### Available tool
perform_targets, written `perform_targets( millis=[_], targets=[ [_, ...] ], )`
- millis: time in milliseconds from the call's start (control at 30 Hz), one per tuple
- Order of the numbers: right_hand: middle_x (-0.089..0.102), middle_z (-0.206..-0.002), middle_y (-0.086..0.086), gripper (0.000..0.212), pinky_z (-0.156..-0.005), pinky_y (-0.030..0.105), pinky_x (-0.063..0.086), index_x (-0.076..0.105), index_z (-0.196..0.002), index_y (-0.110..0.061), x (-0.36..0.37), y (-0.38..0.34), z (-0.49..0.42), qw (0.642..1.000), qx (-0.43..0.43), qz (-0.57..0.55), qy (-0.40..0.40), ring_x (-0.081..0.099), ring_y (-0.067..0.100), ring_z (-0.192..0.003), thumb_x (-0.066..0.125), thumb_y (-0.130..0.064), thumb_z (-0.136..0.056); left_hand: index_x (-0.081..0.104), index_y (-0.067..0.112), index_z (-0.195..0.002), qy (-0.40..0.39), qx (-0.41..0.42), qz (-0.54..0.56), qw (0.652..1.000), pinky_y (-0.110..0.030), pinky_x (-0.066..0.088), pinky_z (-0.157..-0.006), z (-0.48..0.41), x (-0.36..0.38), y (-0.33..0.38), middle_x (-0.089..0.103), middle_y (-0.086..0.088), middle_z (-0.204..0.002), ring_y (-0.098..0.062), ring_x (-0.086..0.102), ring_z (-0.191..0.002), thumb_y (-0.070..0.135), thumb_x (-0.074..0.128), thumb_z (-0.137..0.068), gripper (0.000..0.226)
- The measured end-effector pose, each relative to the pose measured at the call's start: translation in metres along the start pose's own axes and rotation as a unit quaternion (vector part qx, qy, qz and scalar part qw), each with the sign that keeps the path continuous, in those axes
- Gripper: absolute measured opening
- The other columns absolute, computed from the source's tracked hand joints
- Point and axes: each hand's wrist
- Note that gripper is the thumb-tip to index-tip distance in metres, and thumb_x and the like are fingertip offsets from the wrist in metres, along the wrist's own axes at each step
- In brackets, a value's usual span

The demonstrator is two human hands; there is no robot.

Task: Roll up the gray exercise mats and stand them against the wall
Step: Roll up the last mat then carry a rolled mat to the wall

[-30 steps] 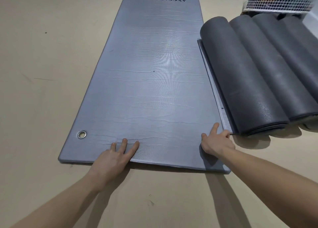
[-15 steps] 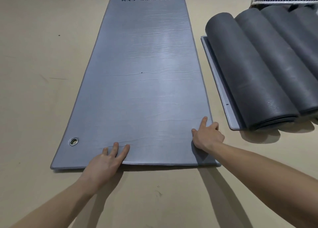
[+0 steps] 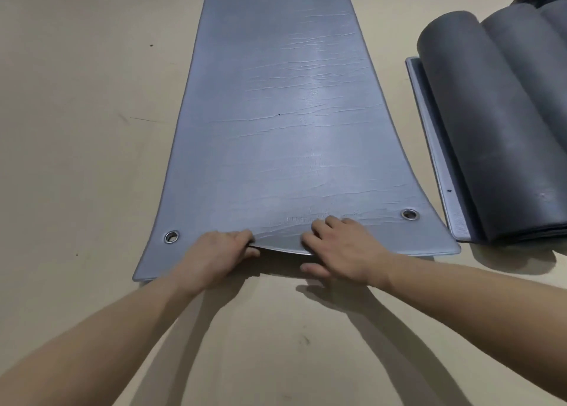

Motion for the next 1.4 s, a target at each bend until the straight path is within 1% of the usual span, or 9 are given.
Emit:
perform_targets(
  millis=[133,267,333,467,600,767,933,1200,1400],
  targets=[
    [0.063,-0.069,0.004,0.025,-0.056,0.033,0.03,0.061,-0.087,-0.017,0.007,0.003,-0.01,0.986,0.047,0.016,0.161,0.06,0.03,-0.054,0.048,-0.034,-0.098,0.06,0.022,-0.112,0.03,-0.037,0.003,0.999,-0.039,0.046,-0.071,-0.02,-0.026,-0.002,0.071,-0.013,-0.105,-0.038,0.065,-0.097,0.057,0.042,-0.104,0.04],
    [0.061,-0.09,0.009,0.015,-0.069,0.04,0.033,0.063,-0.104,-0.012,-0.016,0.017,-0.023,0.956,0.07,0.098,0.269,0.054,0.032,-0.075,0.062,-0.015,-0.09,0.058,0.025,-0.102,0.029,-0.094,0.024,0.995,-0.039,0.041,-0.07,-0.053,-0.058,-0.003,0.066,-0.01,-0.104,-0.033,0.06,-0.094,0.057,0.04,-0.105,0.038],
    [0.061,-0.106,0.01,0.04,-0.08,0.042,0.035,0.062,-0.121,-0.008,-0.014,0.011,-0.022,0.942,0.114,0.138,0.285,0.056,0.032,-0.089,0.042,-0.001,-0.087,0.058,0.026,-0.099,0.052,-0.134,0.02,0.989,-0.037,0.036,-0.068,-0.064,-0.064,-0.003,0.066,-0.006,-0.102,-0.028,0.055,-0.086,0.059,0.04,-0.105,0.038],
    [0.035,-0.154,0.022,0.087,-0.118,0.056,0.018,0.025,-0.158,0.002,0.005,0.009,-0.026,0.973,0.176,0.078,0.128,0.034,0.041,-0.141,0.064,-0.035,-0.089,0.06,0.02,-0.11,0.201,-0.139,-0.101,0.964,-0.038,0.033,-0.076,-0.079,-0.058,0.005,0.063,-0.007,-0.106,-0.028,0.055,-0.092,0.059,0.049,-0.1,0.042],
    [0.016,-0.165,0.022,0.121,-0.124,0.058,-0.003,0.004,-0.161,0.0,0.004,0.021,-0.055,0.98,0.188,0.049,0.033,0.009,0.043,-0.154,0.068,-0.067,-0.083,0.063,0.017,-0.103,0.274,-0.155,-0.107,0.943,-0.039,0.023,-0.075,-0.081,-0.036,0.005,0.054,-0.011,-0.104,-0.032,0.046,-0.09,0.049,0.061,-0.098,0.033],
    [0.037,-0.154,0.015,0.113,-0.125,0.056,0.008,0.022,-0.156,-0.007,0.007,0.035,-0.089,0.985,0.174,0.013,0.014,0.024,0.037,-0.15,0.064,-0.079,-0.079,0.066,0.023,-0.12,0.283,-0.11,-0.093,0.948,-0.048,0.028,-0.095,-0.065,-0.008,-0.012,0.059,-0.006,-0.122,-0.031,0.049,-0.112,0.056,0.052,-0.097,0.042],
    [0.051,-0.136,0.013,0.097,-0.119,0.047,0.029,0.044,-0.142,-0.01,0.019,0.054,-0.083,0.988,0.122,-0.04,0.083,0.049,0.034,-0.125,0.074,-0.07,-0.072,0.02,0.031,-0.163,0.121,-0.082,-0.119,0.982,-0.058,0.005,-0.124,-0.05,0.019,-0.036,0.028,0.002,-0.167,-0.03,0.017,-0.155,0.077,0.06,-0.081,0.102],
    [0.054,-0.134,0.009,0.092,-0.112,0.054,0.031,0.037,-0.149,-0.024,0.022,0.067,-0.066,0.99,0.139,0.029,0.013,0.053,0.034,-0.122,0.033,-0.088,-0.084,0.033,0.032,-0.155,0.096,-0.051,-0.074,0.991,-0.056,0.023,-0.121,-0.066,0.014,-0.054,0.045,0.009,-0.157,-0.03,0.037,-0.142,0.072,0.052,-0.089,0.079],
    [0.065,-0.097,-0.004,0.069,-0.068,0.037,0.042,0.055,-0.102,-0.029,-0.014,0.086,-0.063,0.987,0.113,-0.084,-0.08,0.061,0.022,-0.085,0.032,-0.091,-0.082,0.048,0.032,-0.137,0.05,-0.055,0.03,0.997,-0.04,0.05,-0.081,-0.052,-0.017,-0.05,0.058,0.005,-0.128,-0.022,0.063,-0.104,0.072,0.046,-0.094,0.059]
  ],
)
Point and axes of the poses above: each hand's wrist, its own z-axis away from the middle knuckle, its own x-axis out of the palm, y = z × x
